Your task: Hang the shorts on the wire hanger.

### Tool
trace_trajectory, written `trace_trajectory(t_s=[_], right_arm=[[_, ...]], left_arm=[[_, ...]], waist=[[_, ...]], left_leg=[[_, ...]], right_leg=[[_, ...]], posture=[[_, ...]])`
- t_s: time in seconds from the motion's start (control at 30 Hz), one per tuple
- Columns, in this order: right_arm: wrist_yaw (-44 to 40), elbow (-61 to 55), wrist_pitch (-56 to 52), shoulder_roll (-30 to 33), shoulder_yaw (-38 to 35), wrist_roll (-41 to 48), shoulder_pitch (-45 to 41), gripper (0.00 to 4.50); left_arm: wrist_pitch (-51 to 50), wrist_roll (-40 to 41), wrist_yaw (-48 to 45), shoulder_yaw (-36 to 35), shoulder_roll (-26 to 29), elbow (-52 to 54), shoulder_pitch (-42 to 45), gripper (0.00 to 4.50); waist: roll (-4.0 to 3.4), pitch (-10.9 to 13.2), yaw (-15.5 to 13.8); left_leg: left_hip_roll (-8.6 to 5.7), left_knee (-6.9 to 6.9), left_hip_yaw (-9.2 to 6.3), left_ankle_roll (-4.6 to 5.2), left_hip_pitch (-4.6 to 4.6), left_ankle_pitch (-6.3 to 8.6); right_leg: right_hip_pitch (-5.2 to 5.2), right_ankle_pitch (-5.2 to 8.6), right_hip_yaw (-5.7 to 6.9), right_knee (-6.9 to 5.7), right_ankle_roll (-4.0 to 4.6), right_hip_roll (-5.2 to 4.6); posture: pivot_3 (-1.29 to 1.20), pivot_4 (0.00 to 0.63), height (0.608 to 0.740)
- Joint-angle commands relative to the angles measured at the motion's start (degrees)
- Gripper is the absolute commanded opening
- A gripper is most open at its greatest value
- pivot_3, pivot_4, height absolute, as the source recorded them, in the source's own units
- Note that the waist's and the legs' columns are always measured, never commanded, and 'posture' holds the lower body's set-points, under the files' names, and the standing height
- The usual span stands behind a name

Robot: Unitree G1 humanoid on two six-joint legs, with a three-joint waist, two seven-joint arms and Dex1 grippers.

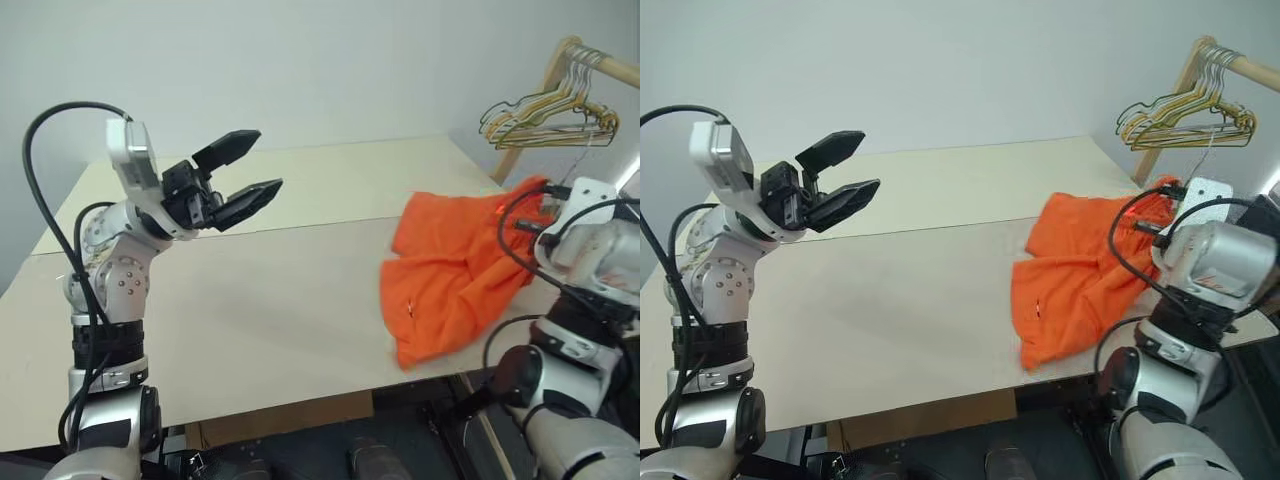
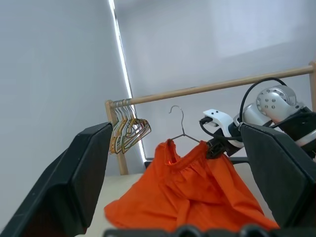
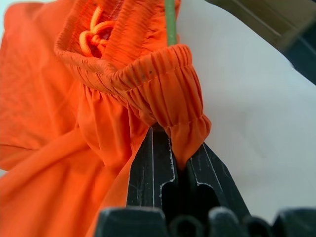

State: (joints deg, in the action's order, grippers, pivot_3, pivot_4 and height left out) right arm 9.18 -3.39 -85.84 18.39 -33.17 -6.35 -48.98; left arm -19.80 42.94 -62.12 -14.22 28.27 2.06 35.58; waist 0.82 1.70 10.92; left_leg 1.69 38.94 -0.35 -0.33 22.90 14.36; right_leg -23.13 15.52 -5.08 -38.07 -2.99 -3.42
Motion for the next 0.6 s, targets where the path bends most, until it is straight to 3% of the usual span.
trace_trajectory(t_s=[0.03, 0.17, 0.27, 0.6], right_arm=[[7.6, -3.1, 8.0, -1.8, -2.4, -3.4, -2.6, 0.00], [14.4, 1.0, 16.8, -1.5, -6.4, -3.8, -5.5, 0.00], [17.0, 6.5, 22.5, 2.5, -8.8, -3.0, -8.4, 0.00], [17.8, 29.1, 35.0, 15.9, -11.3, 2.6, -15.2, 0.00]], left_arm=[[0.7, 0.9, 2.3, -0.5, -0.7, 3.4, -0.4, 4.45], [0.8, 0.0, 3.6, 0.3, -1.2, 5.0, -2.1, 4.45], [0.9, -1.8, 5.3, 1.8, -1.2, 6.2, -3.6, 4.45], [1.8, -5.4, 6.9, 5.2, -1.1, 8.1, -6.1, 4.45]], waist=[[-0.04, 0.0, 0.2], [-0.22, -0.1, 0.6], [-0.26, -0.1, 0.8], [-0.38, -0.2, 1.5]], left_leg=[[0.00, -0.02, -0.02, 0.00, 0.00, 0.00], [-0.02, -0.06, -0.05, 0.00, 0.01, 0.00], [-0.05, -0.09, -0.05, 0.00, -0.02, 0.00], [-0.06, -0.51, 0.45, 0.02, -0.59, 0.00]], right_leg=[[0.00, 0.00, 0.02, 0.01, 0.00, 0.00], [0.00, 0.00, 0.00, 0.04, -0.01, -0.01], [0.04, 0.01, 0.00, 0.08, -0.01, -0.02], [0.47, 0.03, -0.28, 0.68, -0.03, 0.04]], posture=[[-0.17, 0.000, 0.740], [-0.16, 0.000, 0.740], [-0.16, 0.000, 0.740], [-0.15, 0.000, 0.740]])
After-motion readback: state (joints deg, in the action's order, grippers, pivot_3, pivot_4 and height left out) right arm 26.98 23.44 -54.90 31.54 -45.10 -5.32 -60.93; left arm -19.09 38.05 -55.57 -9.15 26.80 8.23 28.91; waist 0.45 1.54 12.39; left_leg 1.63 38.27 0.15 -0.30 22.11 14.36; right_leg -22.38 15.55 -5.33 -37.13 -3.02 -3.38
